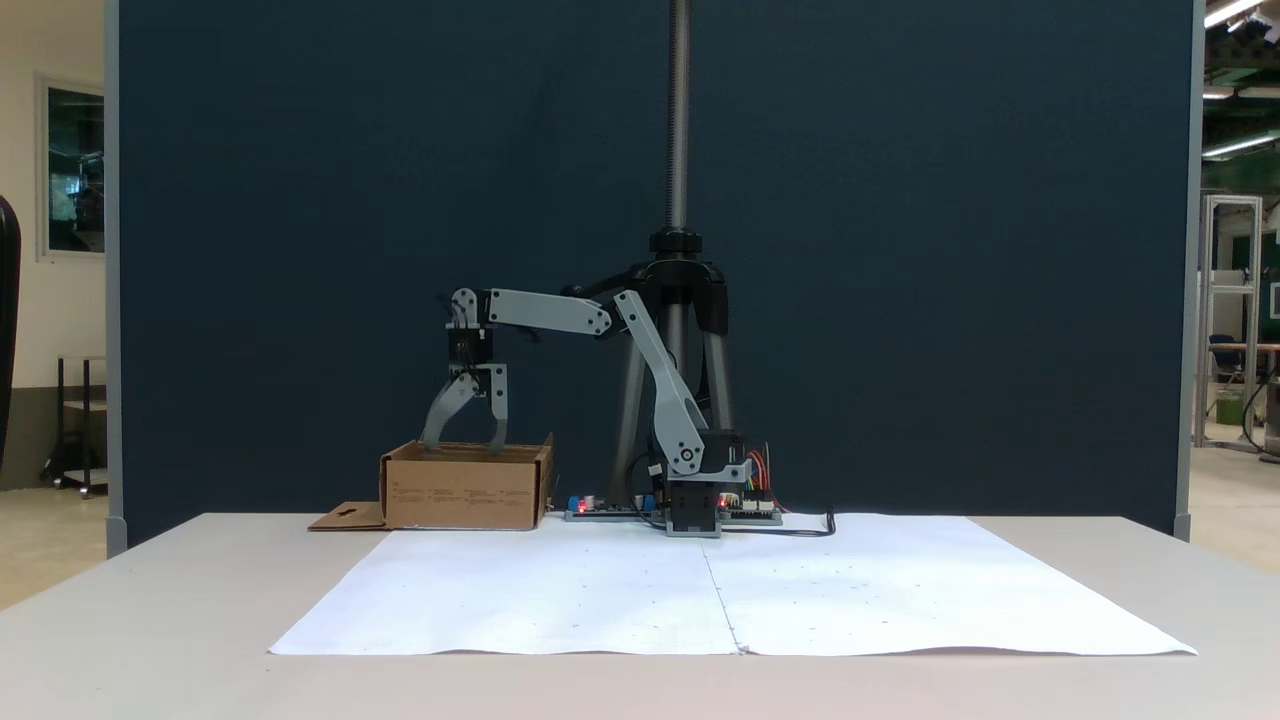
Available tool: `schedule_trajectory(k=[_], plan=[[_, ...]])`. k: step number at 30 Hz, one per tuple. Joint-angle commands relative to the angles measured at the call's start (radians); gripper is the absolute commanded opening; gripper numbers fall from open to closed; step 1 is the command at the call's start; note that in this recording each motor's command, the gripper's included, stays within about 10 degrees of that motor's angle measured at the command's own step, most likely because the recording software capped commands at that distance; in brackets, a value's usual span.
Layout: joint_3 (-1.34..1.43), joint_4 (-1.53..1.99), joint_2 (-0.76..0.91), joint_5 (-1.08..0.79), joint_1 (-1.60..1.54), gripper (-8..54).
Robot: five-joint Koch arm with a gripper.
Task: Grasp a green dice and put it in the bin.
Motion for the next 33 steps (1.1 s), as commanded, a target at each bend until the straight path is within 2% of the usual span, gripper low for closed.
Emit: schedule_trajectory(k=[1, 7, 12, 15, 21, 26, 29, 33], plan=[[-0.003, -0.100, 0.034, -0.106, 0.012, 42.0], [-0.005, -0.199, 0.179, -0.066, -0.097, 42.0], [-0.005, -0.392, 0.316, 0.146, -0.259, 42.0], [-0.005, -0.506, 0.377, 0.256, -0.414, 42.0], [0.008, -0.512, 0.460, 0.440, -0.799, 42.0], [0.051, -0.514, 0.474, 0.499, -1.147, 42.7], [0.112, -0.526, 0.474, 0.509, -1.333, 42.6], [0.397, -0.698, 0.512, 0.518, -1.525, 42.7]])
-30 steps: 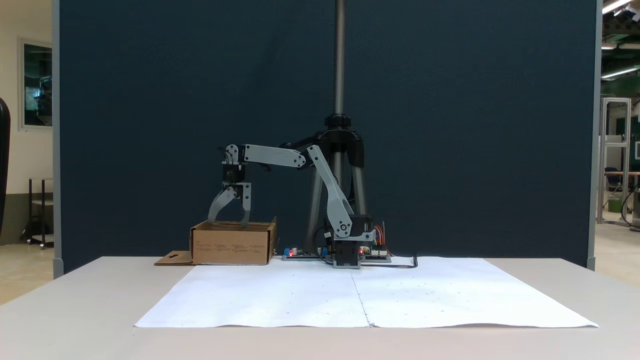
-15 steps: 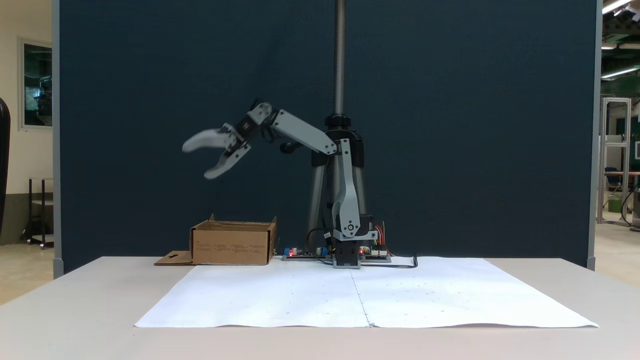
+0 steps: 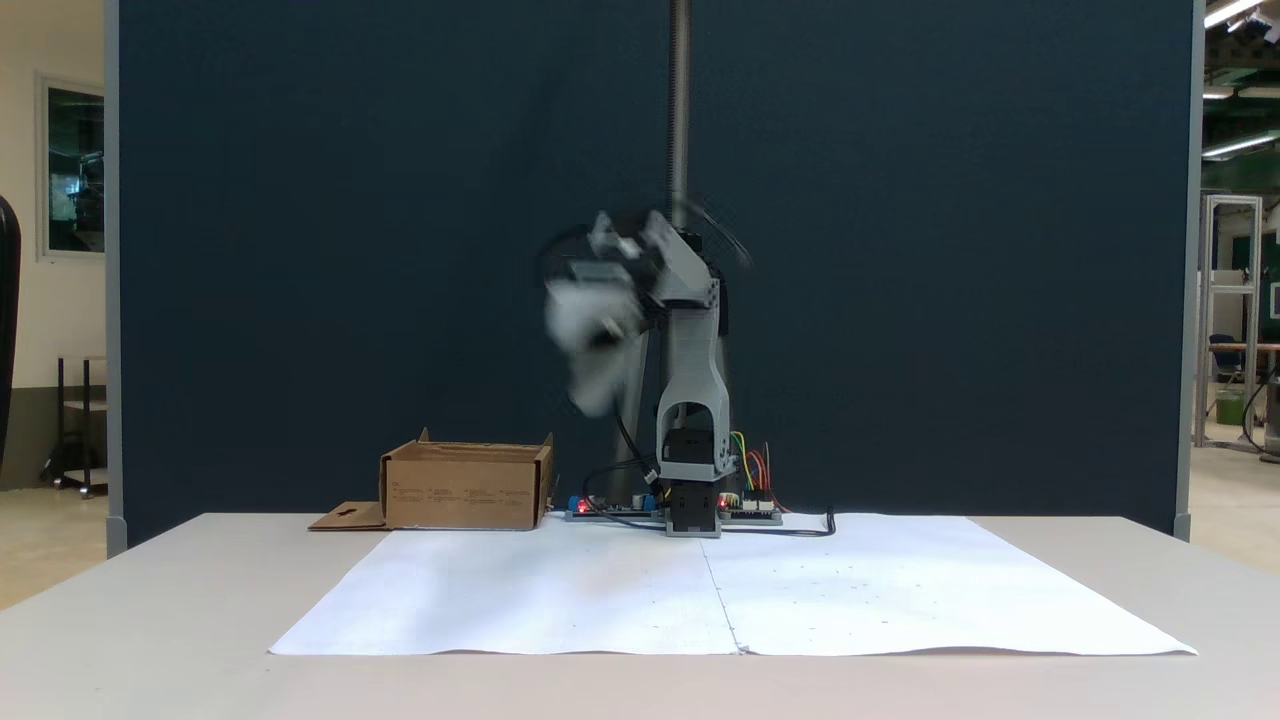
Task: Grasp a green dice and put it in the bin.
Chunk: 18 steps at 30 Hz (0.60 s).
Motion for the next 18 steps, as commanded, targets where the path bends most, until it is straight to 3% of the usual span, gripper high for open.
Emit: schedule_trajectory(k=[1, 8, 18], plan=[[0.087, -0.167, 0.078, 0.054, -0.080, 42.7], [0.775, -0.489, 0.336, 0.052, -0.256, 42.8], [1.312, -0.845, 0.660, 0.052, -0.259, 43.6]])
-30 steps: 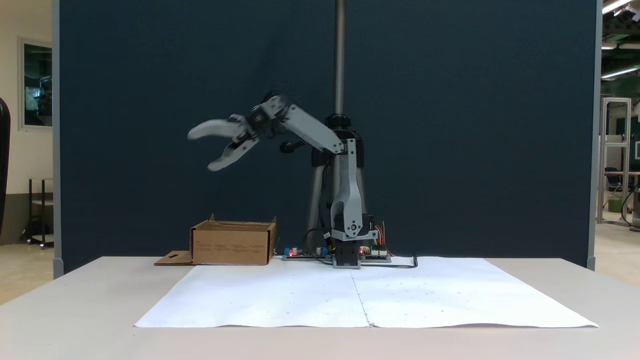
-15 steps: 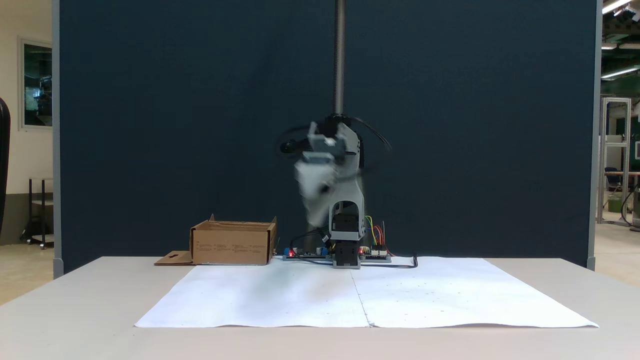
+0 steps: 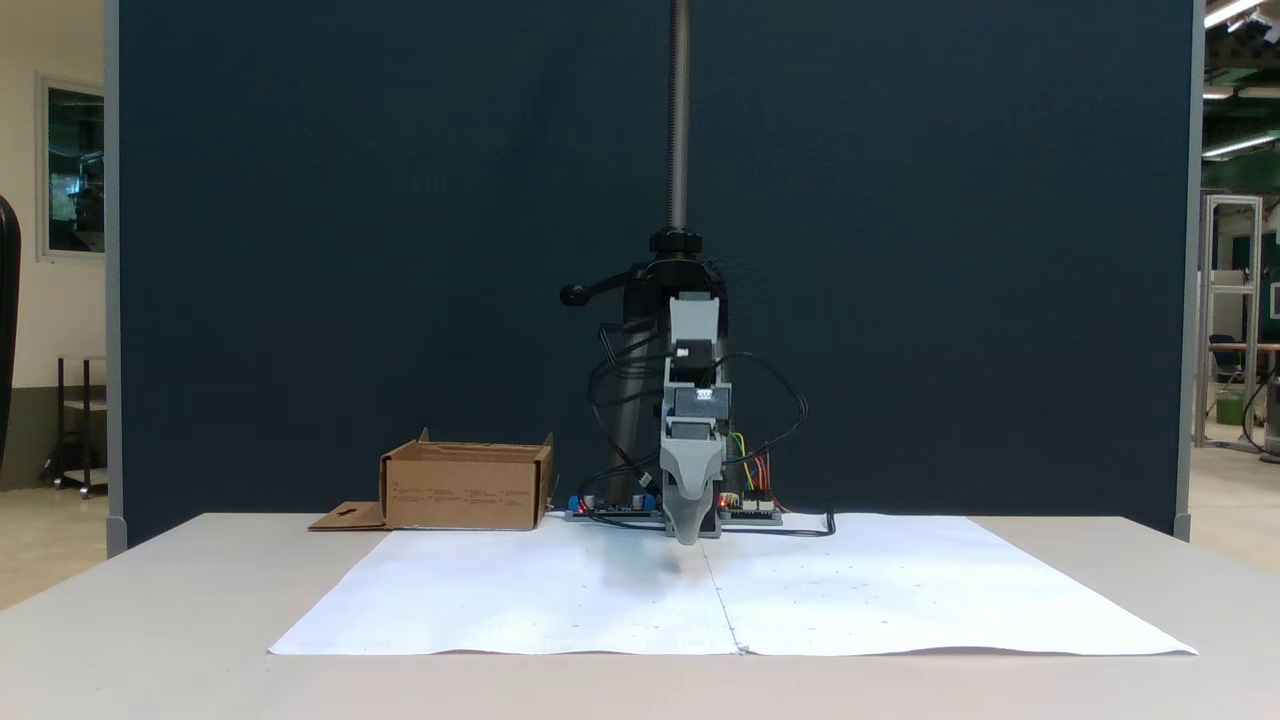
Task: Grasp a green dice and put it in the bin.
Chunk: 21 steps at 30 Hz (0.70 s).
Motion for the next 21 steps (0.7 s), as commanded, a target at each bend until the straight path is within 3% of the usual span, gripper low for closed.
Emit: schedule_trajectory(k=[1, 8, 21], plan=[[0.055, -0.162, 0.086, 0.043, 0.005, 43.6], [0.249, -0.402, 0.183, 0.048, -0.011, 43.7], [0.494, -0.816, 0.193, 0.044, -0.097, 44.7]])
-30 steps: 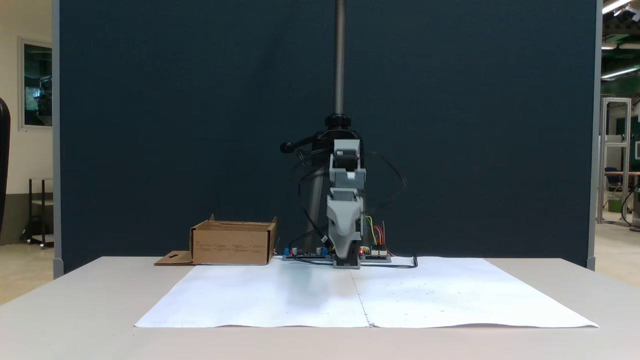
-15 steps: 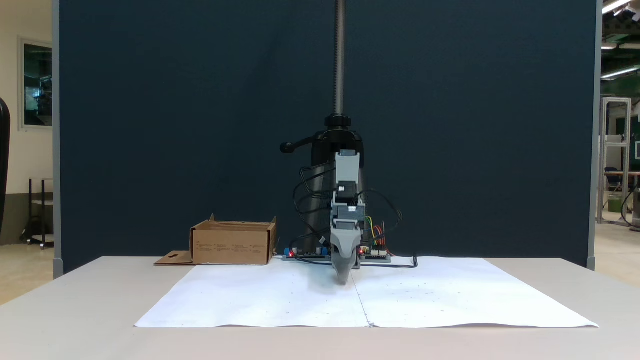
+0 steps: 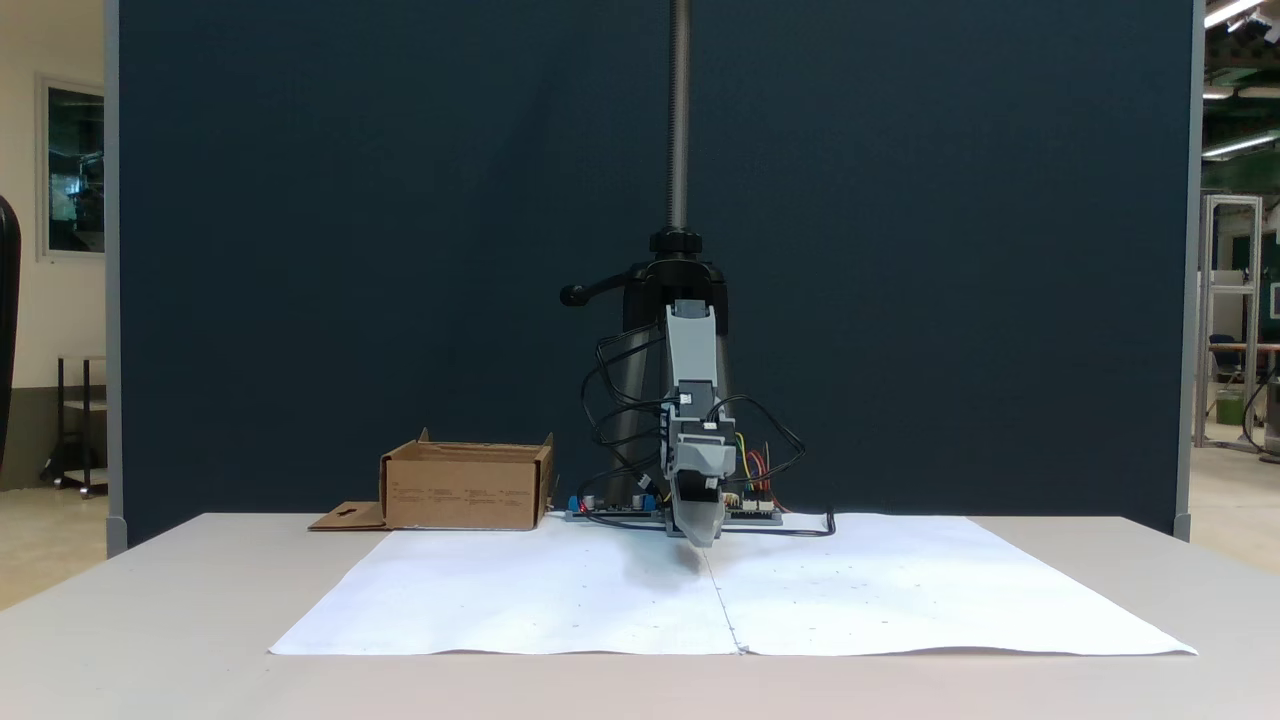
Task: Grasp a green dice and put it in the bin.
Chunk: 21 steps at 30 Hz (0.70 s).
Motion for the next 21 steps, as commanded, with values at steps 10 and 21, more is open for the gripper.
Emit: schedule_trajectory(k=[10, 21], plan=[[0.071, -0.080, 0.100, 0.043, 0.029, 44.6], [0.071, -0.072, 0.098, 0.043, 0.049, 44.7]])
